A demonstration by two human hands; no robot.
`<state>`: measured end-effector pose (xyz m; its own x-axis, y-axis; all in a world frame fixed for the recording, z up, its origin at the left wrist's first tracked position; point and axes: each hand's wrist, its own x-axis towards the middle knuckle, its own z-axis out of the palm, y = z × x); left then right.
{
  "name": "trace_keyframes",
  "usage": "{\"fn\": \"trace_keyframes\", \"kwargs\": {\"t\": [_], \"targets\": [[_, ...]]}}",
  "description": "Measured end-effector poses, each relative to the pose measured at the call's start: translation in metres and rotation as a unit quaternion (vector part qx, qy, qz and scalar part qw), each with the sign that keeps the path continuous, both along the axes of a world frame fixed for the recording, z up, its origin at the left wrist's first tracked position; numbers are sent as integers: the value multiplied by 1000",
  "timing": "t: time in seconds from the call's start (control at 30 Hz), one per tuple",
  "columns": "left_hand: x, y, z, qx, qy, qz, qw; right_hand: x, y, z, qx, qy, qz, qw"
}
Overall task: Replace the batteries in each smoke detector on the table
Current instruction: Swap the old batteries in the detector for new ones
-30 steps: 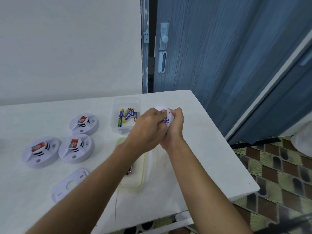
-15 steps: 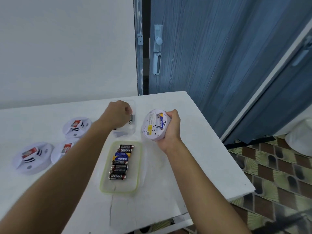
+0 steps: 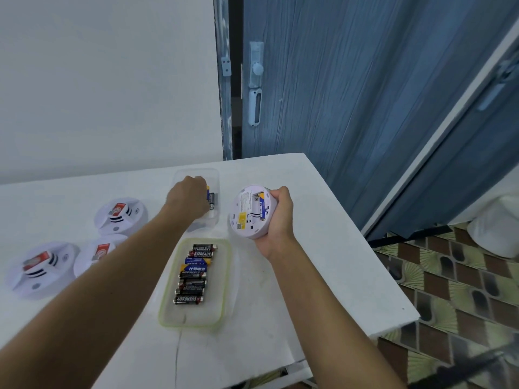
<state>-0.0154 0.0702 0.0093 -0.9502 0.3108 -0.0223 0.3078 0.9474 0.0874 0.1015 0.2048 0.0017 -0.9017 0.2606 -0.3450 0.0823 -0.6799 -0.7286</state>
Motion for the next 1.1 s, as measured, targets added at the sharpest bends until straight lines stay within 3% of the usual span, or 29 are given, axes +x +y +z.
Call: {"fn": "trace_keyframes", "kwargs": {"t": [0.17,0.3,0.43,0.57,0.73,0.93,1.1], "targets": [[-1,-1,8,130,49,16,990,3,-4,2,-8,-2,-6,1000],[20,-7,24,294,63,-10,954,5,-8,5,-3,-8,-9,1000],[60,-10,45,390,54,-19,919,8,-16,6,-16,0,-8,1000],[93,-21,56,433,9,-53,900,11,-26,9,-50,41,-2,998],[124,-31,56,414,9,-114,903,17,-39,15,-79,70,22,994],[142,-53,55,424,-53,-142,893,22,-55,22,-74,55,35,995],[145,-73,54,487,-95,-66,866,30,-71,25,-58,47,76,994]]}}
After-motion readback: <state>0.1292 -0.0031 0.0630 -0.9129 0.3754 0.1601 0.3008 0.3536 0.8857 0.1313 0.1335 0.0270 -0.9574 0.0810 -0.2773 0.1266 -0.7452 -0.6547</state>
